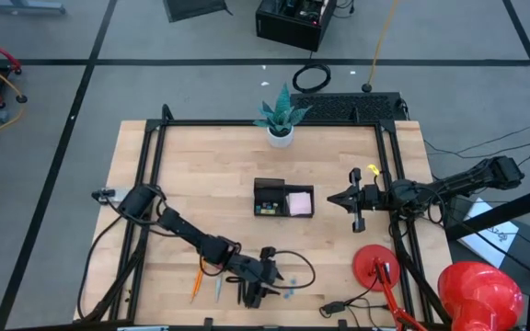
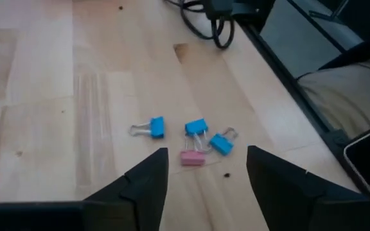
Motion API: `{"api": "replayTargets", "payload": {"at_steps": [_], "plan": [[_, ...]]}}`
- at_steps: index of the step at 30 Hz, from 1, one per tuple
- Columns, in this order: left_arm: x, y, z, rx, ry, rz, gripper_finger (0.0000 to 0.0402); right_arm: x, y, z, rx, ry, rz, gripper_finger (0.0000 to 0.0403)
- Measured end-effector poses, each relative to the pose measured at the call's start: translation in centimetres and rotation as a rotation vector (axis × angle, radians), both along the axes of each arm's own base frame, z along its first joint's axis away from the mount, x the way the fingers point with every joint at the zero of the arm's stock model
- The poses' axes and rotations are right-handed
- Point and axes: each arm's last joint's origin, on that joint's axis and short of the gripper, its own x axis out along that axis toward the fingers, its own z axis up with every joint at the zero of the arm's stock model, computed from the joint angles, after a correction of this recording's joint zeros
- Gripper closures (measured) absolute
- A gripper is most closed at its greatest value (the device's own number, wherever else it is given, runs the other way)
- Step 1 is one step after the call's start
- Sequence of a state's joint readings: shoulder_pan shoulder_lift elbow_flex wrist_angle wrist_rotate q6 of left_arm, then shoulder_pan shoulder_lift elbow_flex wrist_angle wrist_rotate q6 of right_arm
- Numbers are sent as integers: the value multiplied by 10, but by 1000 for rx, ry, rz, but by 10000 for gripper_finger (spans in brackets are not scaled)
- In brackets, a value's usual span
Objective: Pick and place office supplies into organizer
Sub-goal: Put the pink binder clip into the black desk organizer
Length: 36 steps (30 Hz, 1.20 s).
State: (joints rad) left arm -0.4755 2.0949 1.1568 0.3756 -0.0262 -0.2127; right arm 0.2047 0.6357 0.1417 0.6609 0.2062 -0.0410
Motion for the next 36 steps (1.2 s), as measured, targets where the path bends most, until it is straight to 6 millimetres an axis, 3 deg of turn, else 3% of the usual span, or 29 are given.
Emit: {"api": "replayTargets", "payload": {"at_steps": [15, 36], "plan": [[18, 0, -14, 13, 54, -25, 195, 0, 0, -1, -2, 9, -1, 399], [21, 3, -29, -15, 101, -20, 199, 0, 0, -2, 1, 23, -1, 399]]}}
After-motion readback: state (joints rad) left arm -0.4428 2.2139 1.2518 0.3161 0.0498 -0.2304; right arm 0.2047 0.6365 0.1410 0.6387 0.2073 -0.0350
